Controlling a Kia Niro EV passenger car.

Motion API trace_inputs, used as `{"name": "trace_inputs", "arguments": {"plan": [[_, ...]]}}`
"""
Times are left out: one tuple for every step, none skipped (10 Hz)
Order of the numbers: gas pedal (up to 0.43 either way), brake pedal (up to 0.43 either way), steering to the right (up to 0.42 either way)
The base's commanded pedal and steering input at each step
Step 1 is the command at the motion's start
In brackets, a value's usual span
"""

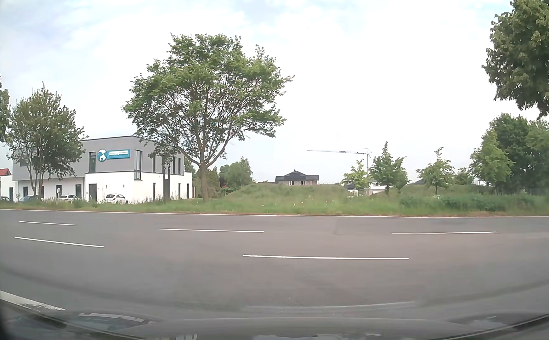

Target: Follow the waypoints while adhering to traffic rules and regulations

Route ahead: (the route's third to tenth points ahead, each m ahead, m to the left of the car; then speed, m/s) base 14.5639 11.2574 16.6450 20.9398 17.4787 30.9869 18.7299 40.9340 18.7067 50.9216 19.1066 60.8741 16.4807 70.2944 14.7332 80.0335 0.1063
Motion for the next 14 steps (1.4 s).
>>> {"name": "trace_inputs", "arguments": {"plan": [[0.0, 0.189, -0.036], [0.0, 0.189, -0.036], [0.0, 0.183, -0.035], [0.0, 0.183, -0.036], [0.0, 0.189, -0.036], [0.0, 0.189, -0.035], [0.0, 0.195, -0.035], [0.0, 0.189, -0.036], [0.0, 0.189, -0.036], [0.0, 0.189, -0.038], [0.0, 0.183, -0.038], [0.0, 0.152, -0.038], [0.0, 0.11, -0.038], [0.0, 0.0, -0.038]]}}
